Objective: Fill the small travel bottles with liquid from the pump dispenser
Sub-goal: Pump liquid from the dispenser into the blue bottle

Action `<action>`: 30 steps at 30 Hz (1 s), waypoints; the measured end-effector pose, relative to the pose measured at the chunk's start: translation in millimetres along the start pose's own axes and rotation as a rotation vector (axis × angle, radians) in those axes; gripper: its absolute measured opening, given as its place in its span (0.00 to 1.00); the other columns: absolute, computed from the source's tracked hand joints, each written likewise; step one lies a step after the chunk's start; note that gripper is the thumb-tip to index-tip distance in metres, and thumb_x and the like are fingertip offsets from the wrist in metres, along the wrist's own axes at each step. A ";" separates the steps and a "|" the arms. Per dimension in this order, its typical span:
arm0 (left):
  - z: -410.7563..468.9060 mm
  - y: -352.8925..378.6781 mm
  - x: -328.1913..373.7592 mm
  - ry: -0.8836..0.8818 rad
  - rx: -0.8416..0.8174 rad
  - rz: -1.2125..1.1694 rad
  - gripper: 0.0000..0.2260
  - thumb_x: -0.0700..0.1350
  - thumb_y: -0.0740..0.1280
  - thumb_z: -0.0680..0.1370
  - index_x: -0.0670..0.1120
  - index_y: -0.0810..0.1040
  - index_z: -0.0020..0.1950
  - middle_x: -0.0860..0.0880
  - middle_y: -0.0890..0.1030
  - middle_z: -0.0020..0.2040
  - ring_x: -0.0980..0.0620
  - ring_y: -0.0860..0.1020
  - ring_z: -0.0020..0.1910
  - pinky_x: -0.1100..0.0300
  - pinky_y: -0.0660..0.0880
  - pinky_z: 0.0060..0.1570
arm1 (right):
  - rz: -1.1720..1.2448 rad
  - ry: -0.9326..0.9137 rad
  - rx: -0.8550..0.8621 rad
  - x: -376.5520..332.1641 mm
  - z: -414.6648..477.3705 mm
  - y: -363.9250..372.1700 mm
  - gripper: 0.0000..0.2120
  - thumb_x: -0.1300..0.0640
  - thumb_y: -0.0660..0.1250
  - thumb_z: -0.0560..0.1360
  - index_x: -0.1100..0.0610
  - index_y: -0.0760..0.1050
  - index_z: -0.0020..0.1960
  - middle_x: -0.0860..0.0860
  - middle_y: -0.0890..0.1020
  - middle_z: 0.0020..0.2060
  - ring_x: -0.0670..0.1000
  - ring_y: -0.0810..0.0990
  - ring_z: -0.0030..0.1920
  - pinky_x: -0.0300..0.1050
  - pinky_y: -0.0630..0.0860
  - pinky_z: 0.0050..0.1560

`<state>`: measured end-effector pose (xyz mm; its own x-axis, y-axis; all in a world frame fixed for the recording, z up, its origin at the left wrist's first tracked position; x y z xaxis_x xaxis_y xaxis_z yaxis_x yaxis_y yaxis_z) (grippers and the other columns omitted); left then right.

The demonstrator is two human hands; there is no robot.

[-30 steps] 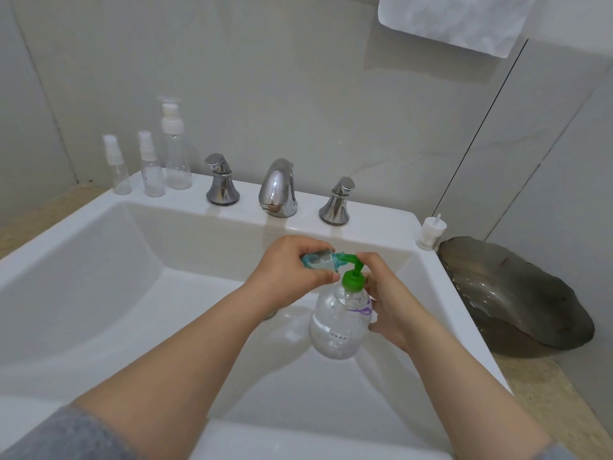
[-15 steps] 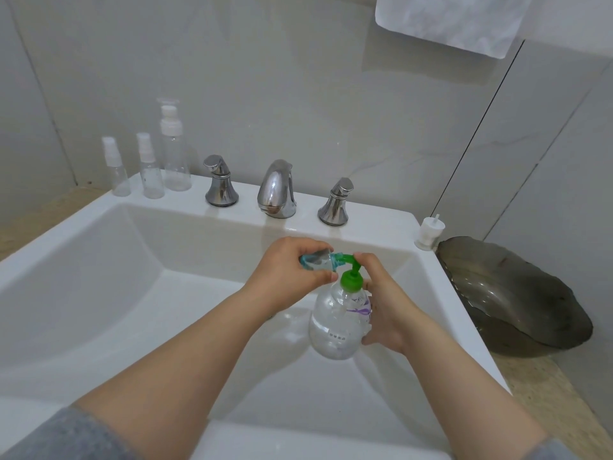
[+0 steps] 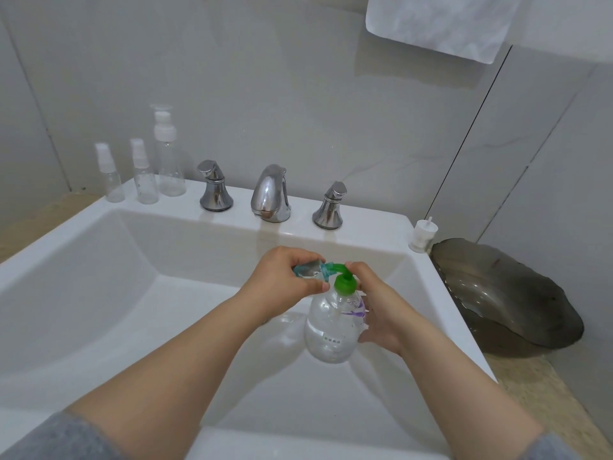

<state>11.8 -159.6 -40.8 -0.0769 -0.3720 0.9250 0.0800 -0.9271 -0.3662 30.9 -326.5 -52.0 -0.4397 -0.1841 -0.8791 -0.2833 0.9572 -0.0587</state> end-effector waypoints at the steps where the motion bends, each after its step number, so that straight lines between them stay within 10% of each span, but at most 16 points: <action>1: -0.1 0.0 0.1 -0.003 -0.002 -0.005 0.15 0.42 0.77 0.67 0.50 0.83 0.53 0.53 0.84 0.47 0.58 0.81 0.48 0.69 0.73 0.48 | -0.007 -0.004 0.001 0.9 0.6 0.1 0.16 0.40 0.61 0.73 0.50 0.80 0.44 0.52 0.80 0.40 0.55 0.76 0.44 0.50 0.70 0.51; 13: -0.7 -2.5 4.6 0.005 0.009 -0.043 0.14 0.41 0.77 0.68 0.51 0.83 0.52 0.52 0.84 0.46 0.56 0.81 0.47 0.69 0.76 0.48 | -0.006 0.073 -0.022 6.1 4.3 1.3 0.28 0.31 0.63 0.63 0.49 0.81 0.53 0.53 0.81 0.47 0.55 0.79 0.49 0.49 0.73 0.50; 30: -0.5 -2.0 9.9 0.081 0.034 0.066 0.15 0.42 0.75 0.69 0.52 0.81 0.54 0.56 0.81 0.48 0.65 0.78 0.46 0.78 0.70 0.42 | 0.004 0.086 -0.060 -0.8 0.9 -0.8 0.21 0.34 0.61 0.69 0.49 0.80 0.48 0.51 0.82 0.39 0.55 0.79 0.44 0.51 0.71 0.52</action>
<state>10.4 -161.4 -31.0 -0.1500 -0.4359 0.8874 0.1213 -0.8989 -0.4211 32.3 -326.9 -51.7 -0.5119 -0.2009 -0.8353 -0.3309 0.9434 -0.0241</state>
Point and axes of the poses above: each hand's wrist, its own z-axis towards the middle knuckle, its own y-axis out of the palm, x = y × z, the point moved 2 cm from there along z, towards the middle knuckle
